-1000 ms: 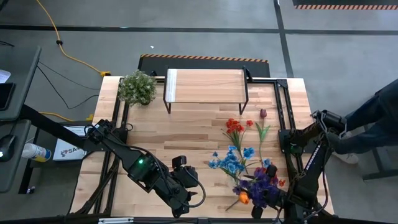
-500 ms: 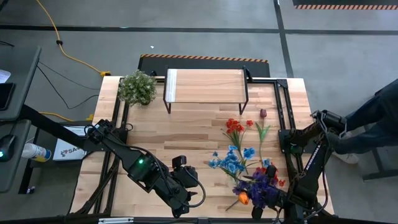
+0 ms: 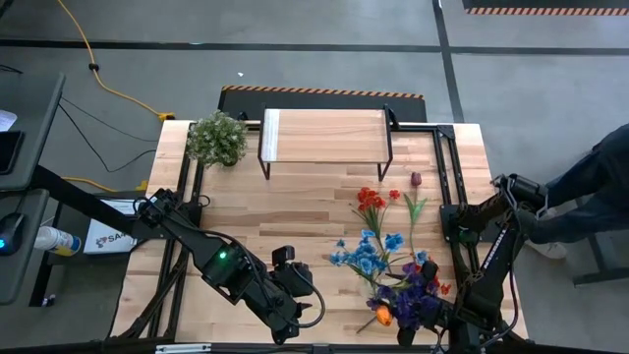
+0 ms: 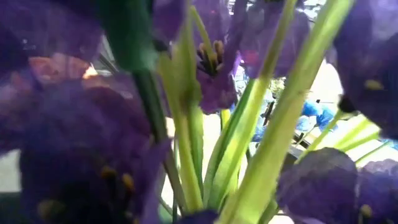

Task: Pick and place flowers into a vace then onto a shelf
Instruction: Put the violet flowers into the right transparent vase

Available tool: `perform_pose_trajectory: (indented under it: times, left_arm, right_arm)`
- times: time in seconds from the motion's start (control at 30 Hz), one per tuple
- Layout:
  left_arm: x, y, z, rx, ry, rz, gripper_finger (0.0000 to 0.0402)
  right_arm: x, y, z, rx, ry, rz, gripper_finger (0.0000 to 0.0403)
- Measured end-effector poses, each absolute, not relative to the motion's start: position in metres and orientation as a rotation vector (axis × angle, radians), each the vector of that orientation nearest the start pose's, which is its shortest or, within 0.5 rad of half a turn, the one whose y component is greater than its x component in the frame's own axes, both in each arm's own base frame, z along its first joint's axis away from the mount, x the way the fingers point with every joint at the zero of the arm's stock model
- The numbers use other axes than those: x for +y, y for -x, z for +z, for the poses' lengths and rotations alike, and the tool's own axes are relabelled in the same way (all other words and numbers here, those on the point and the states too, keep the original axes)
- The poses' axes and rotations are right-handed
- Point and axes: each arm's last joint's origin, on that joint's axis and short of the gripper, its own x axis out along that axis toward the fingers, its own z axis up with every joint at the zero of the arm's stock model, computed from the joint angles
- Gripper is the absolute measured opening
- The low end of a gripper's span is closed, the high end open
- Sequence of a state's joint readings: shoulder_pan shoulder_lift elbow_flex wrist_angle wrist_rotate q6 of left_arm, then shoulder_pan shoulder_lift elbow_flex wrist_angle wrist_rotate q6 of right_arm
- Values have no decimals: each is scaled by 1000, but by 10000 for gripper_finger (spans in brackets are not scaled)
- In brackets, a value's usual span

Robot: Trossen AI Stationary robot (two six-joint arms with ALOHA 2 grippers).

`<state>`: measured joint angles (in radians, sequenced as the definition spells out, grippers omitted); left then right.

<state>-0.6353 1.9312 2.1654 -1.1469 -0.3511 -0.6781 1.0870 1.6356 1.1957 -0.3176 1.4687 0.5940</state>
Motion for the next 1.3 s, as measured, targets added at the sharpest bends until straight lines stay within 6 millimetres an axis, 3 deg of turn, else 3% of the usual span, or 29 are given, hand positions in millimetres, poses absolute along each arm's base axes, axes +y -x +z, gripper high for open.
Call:
perform_pose_trajectory:
  times: [0.37,1.3]
  left_arm:
    - [-227,-324,391,843,204,19,246]
    - [-227,-324,391,843,204,19,246]
  right_arm:
    - [285,-182,266,133,61,-354,293]
    - [283,-180,259,254,-76,-257,294]
